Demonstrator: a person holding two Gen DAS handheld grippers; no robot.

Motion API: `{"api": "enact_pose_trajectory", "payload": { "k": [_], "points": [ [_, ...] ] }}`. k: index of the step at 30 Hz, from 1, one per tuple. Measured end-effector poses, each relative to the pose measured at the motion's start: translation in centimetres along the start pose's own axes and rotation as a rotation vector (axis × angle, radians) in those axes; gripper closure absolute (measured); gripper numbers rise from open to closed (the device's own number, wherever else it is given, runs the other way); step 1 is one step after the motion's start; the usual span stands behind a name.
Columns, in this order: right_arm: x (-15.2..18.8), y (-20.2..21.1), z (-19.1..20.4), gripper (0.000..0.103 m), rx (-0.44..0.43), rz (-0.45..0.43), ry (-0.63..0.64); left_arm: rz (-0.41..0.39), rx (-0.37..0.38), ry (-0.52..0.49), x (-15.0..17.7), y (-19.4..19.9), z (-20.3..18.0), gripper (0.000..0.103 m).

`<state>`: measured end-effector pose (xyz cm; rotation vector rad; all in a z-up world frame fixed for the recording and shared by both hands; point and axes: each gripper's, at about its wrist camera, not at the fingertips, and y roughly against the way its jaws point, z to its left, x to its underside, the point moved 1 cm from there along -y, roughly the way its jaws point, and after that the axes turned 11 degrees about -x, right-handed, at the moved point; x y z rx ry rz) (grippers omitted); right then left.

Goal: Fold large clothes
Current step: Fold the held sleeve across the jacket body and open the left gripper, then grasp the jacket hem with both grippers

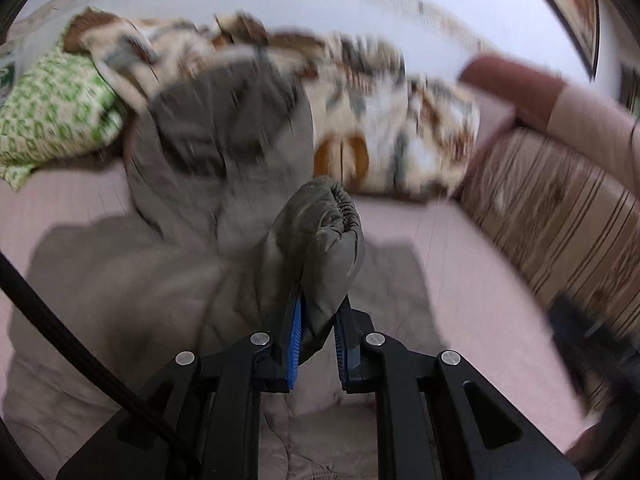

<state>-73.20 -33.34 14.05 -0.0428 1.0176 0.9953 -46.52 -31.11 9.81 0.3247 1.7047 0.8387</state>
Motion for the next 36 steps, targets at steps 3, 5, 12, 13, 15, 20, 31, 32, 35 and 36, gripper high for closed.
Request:
{"api": "enact_pose_trajectory", "payload": {
  "k": [3,5,12,13,15,20,31,32,35,36],
  "points": [
    [-0.1,-0.3,0.0,0.034,0.003,0.005,-0.002,0.078,-0.004,-0.075,2.1,-2.3,-1.6,0.083],
    [-0.1,-0.6,0.0,0.034,-0.001,0.012,-0.005,0.111,0.012,-0.134,3.1,-2.5,-2.4,0.065],
    [0.5,-2.4,0.5,0.034,-0.035,0.062,-0.027,-0.038,0.000,-0.136,2.5,4.3,2.7,0.040],
    [0.8,-2.9,0.5,0.034,-0.038,0.075,-0.033,-0.053,-0.037,-0.127,2.2,4.9,4.4,0.038],
    [1.4,-4.0,0.6,0.034,-0.039,0.108,-0.034,-0.063,-0.136,-0.101,1.6,5.6,8.5,0.038],
    [3.2,-7.0,2.5,0.038,-0.028,0.183,0.028,-0.035,-0.327,0.012,1.1,4.6,18.6,0.038],
    [7.1,-16.0,5.9,0.038,0.148,0.330,0.257,0.097,-0.377,0.091,2.4,-2.0,24.7,0.038],
    [7.5,-16.9,5.5,0.038,0.172,0.363,0.251,0.125,-0.399,0.068,3.0,-2.5,24.5,0.037],
    [9.0,-18.8,3.5,0.034,0.211,0.450,0.193,0.148,-0.417,0.043,3.4,-3.4,24.0,0.036],
    [9.0,-18.9,3.4,0.034,0.213,0.451,0.191,0.150,-0.419,0.038,3.3,-3.4,24.0,0.036]
  ]
}}
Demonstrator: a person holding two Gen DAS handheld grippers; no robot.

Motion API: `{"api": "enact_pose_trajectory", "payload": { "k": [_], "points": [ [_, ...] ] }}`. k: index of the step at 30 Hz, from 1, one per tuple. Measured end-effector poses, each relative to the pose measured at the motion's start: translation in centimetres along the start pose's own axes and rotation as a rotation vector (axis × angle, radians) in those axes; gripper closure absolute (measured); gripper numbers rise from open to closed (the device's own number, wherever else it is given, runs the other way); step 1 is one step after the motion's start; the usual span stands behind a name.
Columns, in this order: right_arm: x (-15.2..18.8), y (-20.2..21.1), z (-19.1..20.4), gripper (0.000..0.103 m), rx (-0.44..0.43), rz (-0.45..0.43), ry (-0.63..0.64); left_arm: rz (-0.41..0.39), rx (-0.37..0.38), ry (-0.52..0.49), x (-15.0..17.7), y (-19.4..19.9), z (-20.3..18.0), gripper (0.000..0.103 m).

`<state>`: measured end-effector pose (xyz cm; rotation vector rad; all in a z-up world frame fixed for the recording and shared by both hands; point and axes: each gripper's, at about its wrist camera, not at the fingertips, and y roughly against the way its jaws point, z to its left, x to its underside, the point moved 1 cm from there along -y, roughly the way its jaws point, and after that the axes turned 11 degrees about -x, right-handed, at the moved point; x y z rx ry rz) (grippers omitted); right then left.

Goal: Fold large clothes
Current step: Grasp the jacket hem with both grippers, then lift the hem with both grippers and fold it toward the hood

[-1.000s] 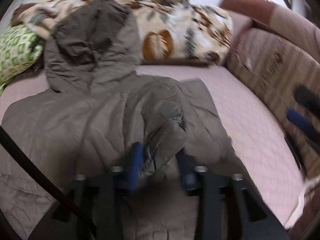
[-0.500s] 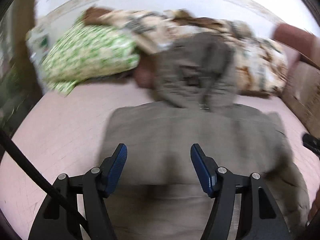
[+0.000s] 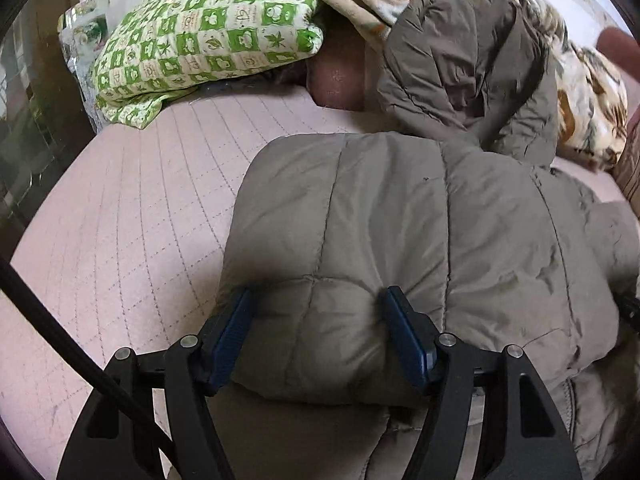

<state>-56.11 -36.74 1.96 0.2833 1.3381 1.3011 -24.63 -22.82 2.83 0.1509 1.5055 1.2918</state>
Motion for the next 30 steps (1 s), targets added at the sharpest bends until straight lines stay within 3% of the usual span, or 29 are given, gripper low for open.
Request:
{"api": "enact_pose_trajectory", "payload": {
  "k": [3,7,10,12,18,22,25,30],
  "points": [
    [-0.1,0.0,0.1,0.033,0.014,0.005,-0.001,-0.006,0.018,0.029,0.0,0.4,0.7,0.036],
    [-0.3,0.9,0.1,0.032,0.004,-0.011,-0.023,-0.112,0.041,0.075,-0.9,3.2,1.1,0.036],
    [-0.6,3.3,1.1,0.032,0.003,-0.088,-0.021,-0.223,0.063,0.037,-1.0,6.0,-0.3,0.036],
    [-0.8,4.7,2.1,0.032,0.022,-0.145,0.024,-0.245,0.086,-0.003,-0.8,6.7,-1.9,0.034],
    [-0.4,5.7,5.2,0.032,-0.014,-0.190,0.109,-0.194,0.125,-0.083,0.2,5.7,-5.1,0.034],
    [0.3,3.3,6.0,0.032,0.010,-0.125,0.148,-0.164,0.104,-0.112,0.6,4.5,-5.8,0.030],
    [0.7,1.3,5.5,0.032,0.047,-0.058,0.155,-0.123,0.102,-0.098,0.6,3.4,-5.7,0.022],
    [1.0,-0.2,5.7,0.029,0.092,-0.021,0.186,-0.108,0.091,-0.097,0.9,2.7,-5.8,0.018]
  ]
}}
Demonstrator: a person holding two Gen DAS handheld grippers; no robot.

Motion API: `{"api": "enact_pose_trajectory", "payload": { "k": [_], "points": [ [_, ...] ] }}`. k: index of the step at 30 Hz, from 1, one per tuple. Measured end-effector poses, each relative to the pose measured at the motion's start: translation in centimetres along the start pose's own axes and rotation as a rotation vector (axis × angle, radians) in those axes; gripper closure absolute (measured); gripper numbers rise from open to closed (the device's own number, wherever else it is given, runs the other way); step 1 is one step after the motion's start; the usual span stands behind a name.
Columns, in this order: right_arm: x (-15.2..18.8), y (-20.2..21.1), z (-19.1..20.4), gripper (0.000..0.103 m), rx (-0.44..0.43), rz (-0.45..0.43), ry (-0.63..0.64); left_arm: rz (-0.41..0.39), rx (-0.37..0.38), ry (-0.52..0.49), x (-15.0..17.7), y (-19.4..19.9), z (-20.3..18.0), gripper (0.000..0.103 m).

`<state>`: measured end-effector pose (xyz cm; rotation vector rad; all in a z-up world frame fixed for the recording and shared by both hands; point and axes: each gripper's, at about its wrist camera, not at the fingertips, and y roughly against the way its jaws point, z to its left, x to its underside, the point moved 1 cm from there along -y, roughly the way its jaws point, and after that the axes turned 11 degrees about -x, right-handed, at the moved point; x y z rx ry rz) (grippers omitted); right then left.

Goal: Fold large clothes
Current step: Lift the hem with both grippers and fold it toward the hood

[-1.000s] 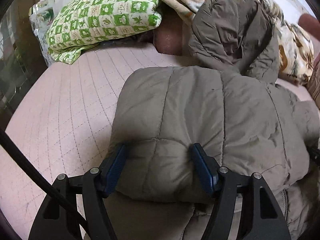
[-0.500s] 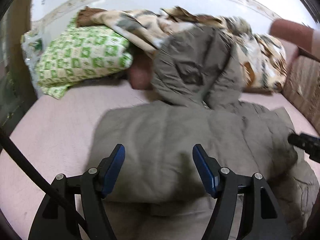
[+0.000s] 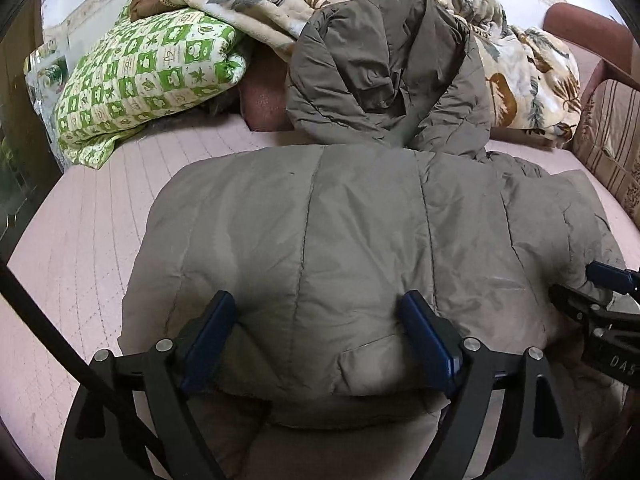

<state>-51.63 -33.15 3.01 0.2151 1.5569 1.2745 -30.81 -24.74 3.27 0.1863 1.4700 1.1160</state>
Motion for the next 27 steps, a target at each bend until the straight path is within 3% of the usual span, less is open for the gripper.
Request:
{"api": "enact_pose_trajectory", "payload": {
  "k": [4,12,15,18,21,23,25,27],
  "points": [
    [0.1,-0.5,0.4,0.028,0.026,0.008,0.028,-0.005,-0.006,-0.008,0.0,-0.1,-0.1,0.017],
    [0.1,0.1,0.0,0.027,-0.005,-0.001,0.005,-0.006,0.008,0.008,-0.2,0.0,0.2,0.017],
    [-0.4,1.6,-0.4,0.027,-0.042,-0.046,-0.022,-0.023,0.020,0.022,-0.8,0.8,0.8,0.017],
    [-1.2,3.6,-1.1,0.027,-0.021,-0.125,-0.026,-0.068,-0.032,0.044,-1.6,1.4,2.4,0.017],
    [-1.7,4.1,-3.0,0.027,0.023,-0.145,-0.062,-0.017,-0.049,0.116,-1.9,0.2,4.7,0.017],
    [-1.7,3.4,-4.8,0.027,0.029,-0.122,-0.120,0.067,-0.052,0.177,-1.5,-1.6,6.1,0.017],
    [-1.1,1.0,-6.5,0.026,-0.004,-0.017,-0.197,0.120,-0.010,0.227,-1.0,-2.7,6.8,0.015],
    [-0.5,-0.2,-7.3,0.021,-0.053,0.014,-0.251,0.118,-0.017,0.222,-1.0,-2.6,6.7,0.014]
  ]
}}
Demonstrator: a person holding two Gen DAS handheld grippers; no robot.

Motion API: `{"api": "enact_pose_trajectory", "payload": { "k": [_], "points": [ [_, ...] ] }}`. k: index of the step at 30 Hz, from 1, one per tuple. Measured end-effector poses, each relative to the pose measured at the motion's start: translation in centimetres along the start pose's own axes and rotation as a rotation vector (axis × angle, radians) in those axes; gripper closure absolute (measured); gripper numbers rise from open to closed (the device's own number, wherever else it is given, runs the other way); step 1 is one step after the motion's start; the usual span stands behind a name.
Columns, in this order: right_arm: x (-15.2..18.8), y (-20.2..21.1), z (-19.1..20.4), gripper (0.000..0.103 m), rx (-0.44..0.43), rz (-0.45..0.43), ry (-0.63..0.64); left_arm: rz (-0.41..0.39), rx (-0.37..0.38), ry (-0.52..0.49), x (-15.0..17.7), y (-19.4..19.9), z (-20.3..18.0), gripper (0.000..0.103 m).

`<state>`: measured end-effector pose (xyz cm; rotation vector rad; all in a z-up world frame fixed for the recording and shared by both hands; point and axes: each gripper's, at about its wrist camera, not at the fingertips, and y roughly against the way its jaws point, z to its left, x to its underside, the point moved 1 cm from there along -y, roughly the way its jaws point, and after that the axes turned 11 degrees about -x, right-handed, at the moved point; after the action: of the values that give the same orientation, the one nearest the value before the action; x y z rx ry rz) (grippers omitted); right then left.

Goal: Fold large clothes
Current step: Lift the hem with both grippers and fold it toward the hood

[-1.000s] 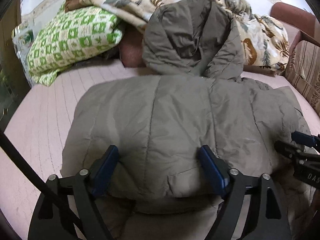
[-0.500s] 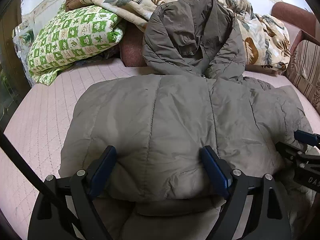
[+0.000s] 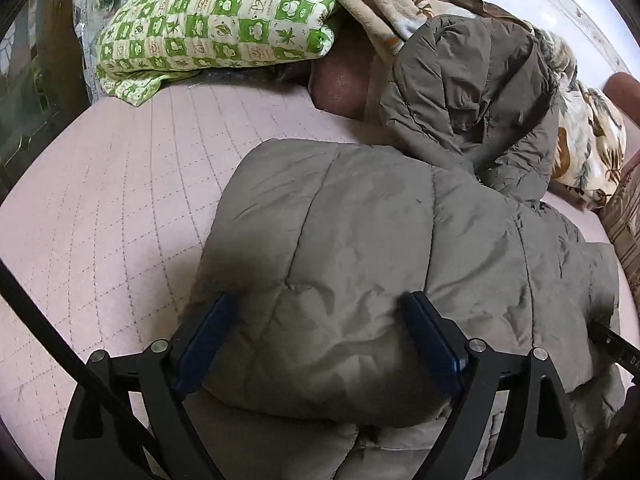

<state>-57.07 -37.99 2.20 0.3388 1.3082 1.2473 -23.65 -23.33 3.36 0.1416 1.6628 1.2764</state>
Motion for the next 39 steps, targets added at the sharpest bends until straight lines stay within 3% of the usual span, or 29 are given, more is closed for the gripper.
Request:
{"api": "enact_pose_trajectory", "payload": {
  "k": [6,11,15,24,26,39],
  "points": [
    [-0.1,0.7,0.7,0.019,0.019,-0.024,0.015,-0.079,-0.018,-0.013,-0.3,1.9,-0.3,0.014],
    [-0.3,3.8,2.3,0.019,0.086,-0.162,0.099,-0.195,0.002,-0.008,-0.7,4.7,-0.5,0.014],
    [0.0,5.2,4.7,0.019,0.041,-0.227,0.182,-0.223,0.039,-0.038,-0.3,5.8,-1.7,0.014],
    [1.6,1.8,7.6,0.019,-0.012,-0.102,0.260,-0.175,0.073,-0.216,2.7,4.9,-6.8,0.014],
    [1.8,0.8,7.6,0.019,0.001,-0.060,0.268,-0.163,0.037,-0.262,3.4,4.2,-7.8,0.014],
    [2.6,-1.0,8.1,0.013,0.056,-0.010,0.313,-0.128,0.005,-0.276,4.0,2.8,-8.0,0.008]
  ]
}}
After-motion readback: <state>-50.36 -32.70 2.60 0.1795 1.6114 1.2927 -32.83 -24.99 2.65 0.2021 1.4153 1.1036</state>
